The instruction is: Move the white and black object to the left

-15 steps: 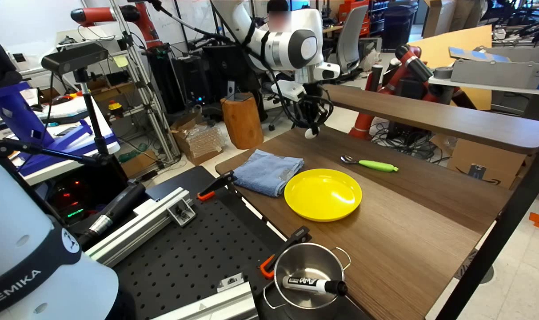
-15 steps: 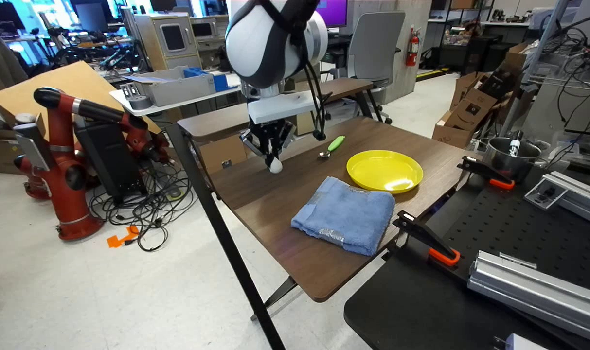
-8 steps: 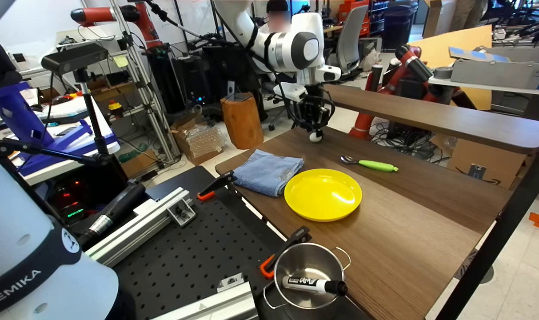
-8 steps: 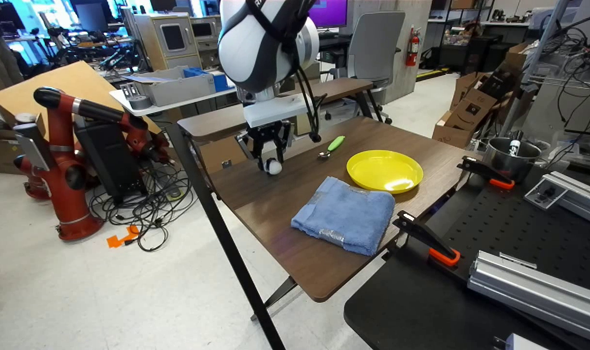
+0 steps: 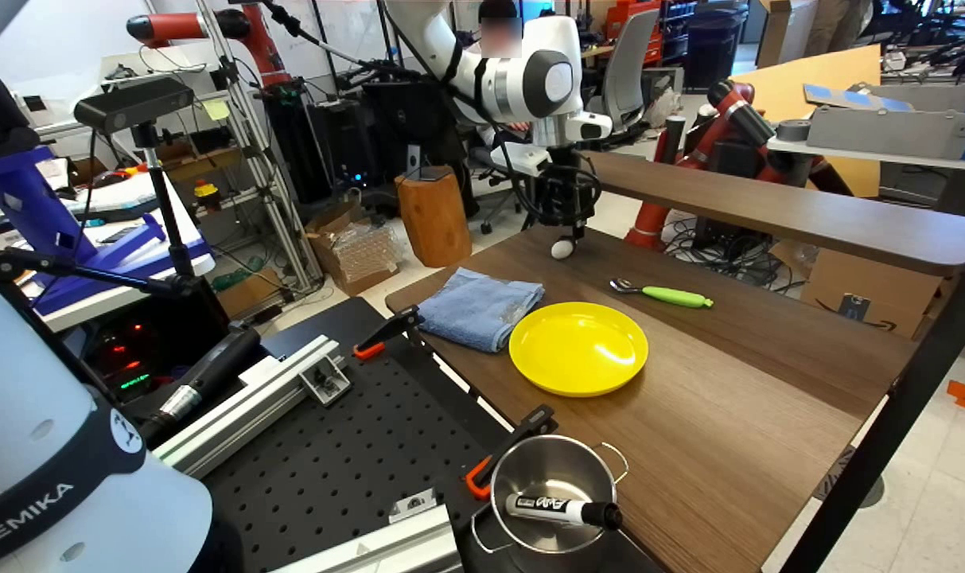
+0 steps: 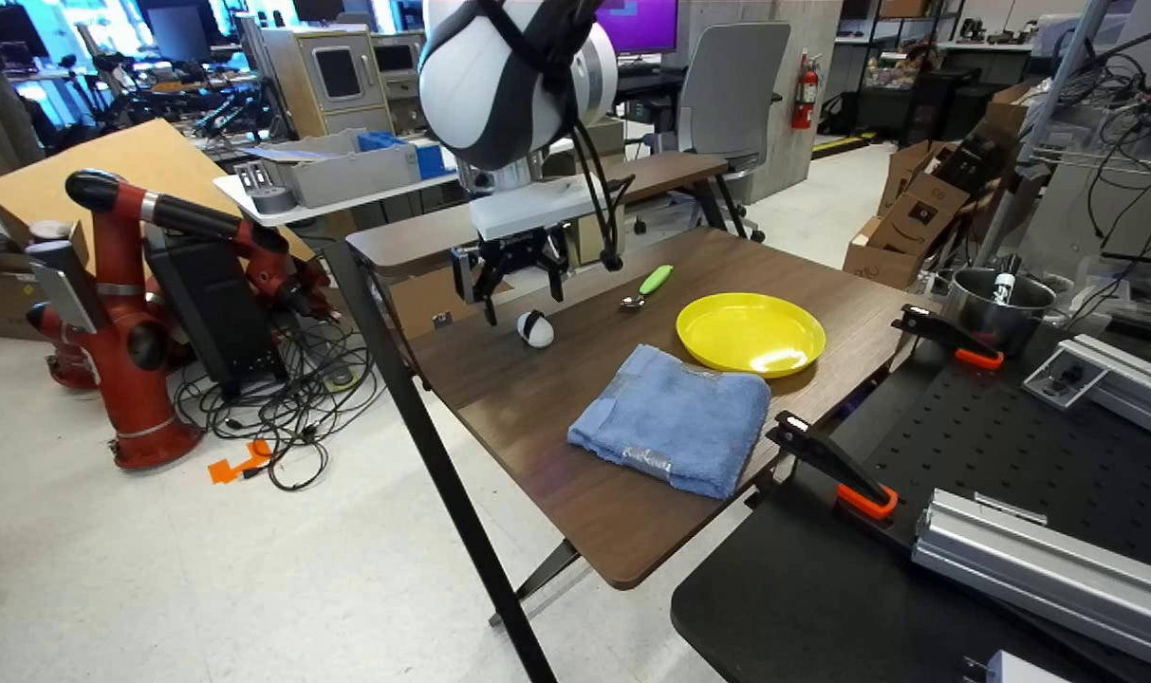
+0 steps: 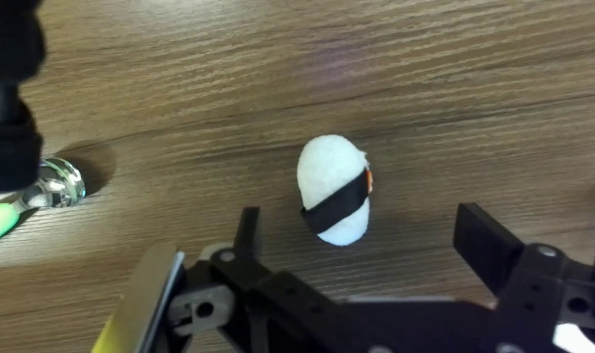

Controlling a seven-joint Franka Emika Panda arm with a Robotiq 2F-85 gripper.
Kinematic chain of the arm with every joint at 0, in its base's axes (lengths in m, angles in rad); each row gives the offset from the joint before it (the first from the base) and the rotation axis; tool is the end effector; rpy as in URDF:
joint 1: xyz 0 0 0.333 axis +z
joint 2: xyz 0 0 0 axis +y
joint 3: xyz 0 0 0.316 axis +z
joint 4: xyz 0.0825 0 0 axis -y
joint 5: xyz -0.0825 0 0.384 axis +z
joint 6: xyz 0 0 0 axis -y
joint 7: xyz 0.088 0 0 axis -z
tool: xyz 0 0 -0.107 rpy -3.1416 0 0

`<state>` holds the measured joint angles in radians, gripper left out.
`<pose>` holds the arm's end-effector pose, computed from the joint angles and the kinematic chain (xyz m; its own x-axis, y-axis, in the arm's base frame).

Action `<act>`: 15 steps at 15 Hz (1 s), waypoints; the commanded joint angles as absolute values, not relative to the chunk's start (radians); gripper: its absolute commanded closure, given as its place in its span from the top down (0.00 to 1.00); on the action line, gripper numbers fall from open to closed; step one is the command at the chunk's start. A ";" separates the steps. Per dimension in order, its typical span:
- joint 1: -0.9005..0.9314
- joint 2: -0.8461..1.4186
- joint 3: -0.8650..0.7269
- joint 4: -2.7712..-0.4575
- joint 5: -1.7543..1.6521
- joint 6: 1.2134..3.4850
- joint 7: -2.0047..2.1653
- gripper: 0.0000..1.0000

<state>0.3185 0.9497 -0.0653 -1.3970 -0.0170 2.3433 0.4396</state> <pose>0.6994 0.1902 0.1335 0.9890 -0.1460 0.0249 -0.1473 -0.9873 0.0603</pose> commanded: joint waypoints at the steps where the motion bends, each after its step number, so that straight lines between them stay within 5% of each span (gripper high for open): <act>1: 0.323 0.919 -0.071 -1.428 -0.042 2.363 0.446 1.00; 9: 0.306 0.683 -0.035 -1.683 -0.024 2.453 0.404 1.00; 15: 0.308 0.701 -0.038 -1.655 -0.028 2.421 0.426 1.00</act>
<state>0.3181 0.7003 -0.0496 -1.6582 -0.0168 2.4247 0.4192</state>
